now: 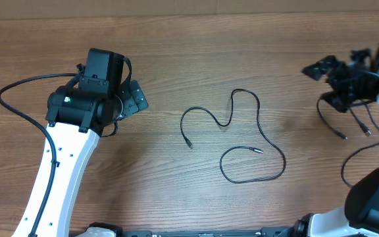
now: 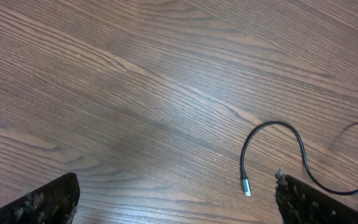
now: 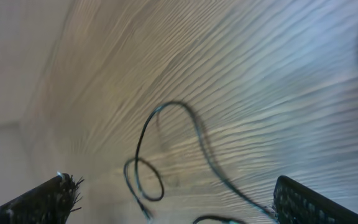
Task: Untangle cables
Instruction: 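Move the right gripper left and grasp the last cable on the table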
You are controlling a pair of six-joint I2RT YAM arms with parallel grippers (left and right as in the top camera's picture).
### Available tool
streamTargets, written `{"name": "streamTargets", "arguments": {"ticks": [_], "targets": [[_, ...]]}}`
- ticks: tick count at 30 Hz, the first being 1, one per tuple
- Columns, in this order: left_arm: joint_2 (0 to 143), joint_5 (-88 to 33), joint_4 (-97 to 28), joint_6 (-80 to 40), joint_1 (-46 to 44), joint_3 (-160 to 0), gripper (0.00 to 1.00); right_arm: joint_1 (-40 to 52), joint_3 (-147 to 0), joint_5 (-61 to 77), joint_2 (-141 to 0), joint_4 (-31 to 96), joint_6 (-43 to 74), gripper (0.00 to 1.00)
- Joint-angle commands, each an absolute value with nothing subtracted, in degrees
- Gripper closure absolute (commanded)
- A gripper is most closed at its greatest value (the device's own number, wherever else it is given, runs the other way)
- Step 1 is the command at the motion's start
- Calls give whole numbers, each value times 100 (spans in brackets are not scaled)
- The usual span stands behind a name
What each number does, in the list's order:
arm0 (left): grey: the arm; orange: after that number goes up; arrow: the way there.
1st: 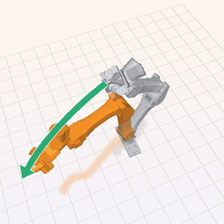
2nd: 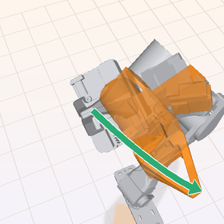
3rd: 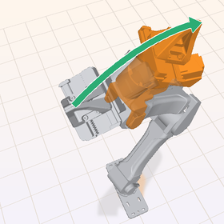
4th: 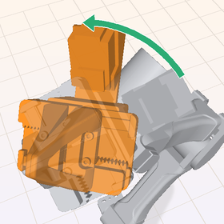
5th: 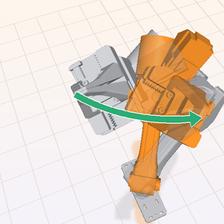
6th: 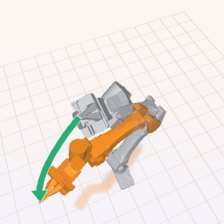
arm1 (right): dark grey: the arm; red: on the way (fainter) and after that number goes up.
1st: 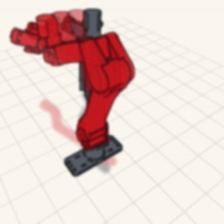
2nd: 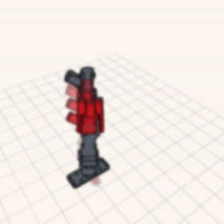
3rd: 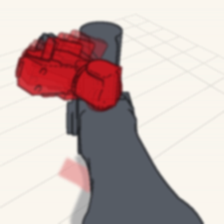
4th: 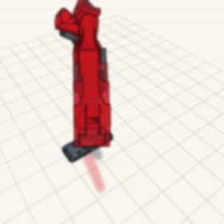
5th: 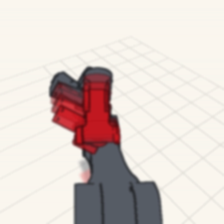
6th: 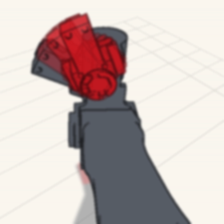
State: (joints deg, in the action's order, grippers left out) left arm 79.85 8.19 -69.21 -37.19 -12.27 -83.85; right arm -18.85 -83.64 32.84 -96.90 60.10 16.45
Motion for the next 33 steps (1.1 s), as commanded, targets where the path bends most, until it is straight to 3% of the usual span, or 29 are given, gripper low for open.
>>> {"name": "streamTargets", "arguments": {"ticks": [1,16,33], "targets": [[8038,897,-6914,-3769,-1201,-8479,0,-1424,-8536,3378,-9535,6016,1612,0],[8038,897,-6914,-3769,-1201,-8479,0,318,-8512,2606,-9537,6062,1627,0],[8038,897,-6914,-3769,-1201,-8479,0,980,-7918,2104,-9548,5653,1629,0]]}}
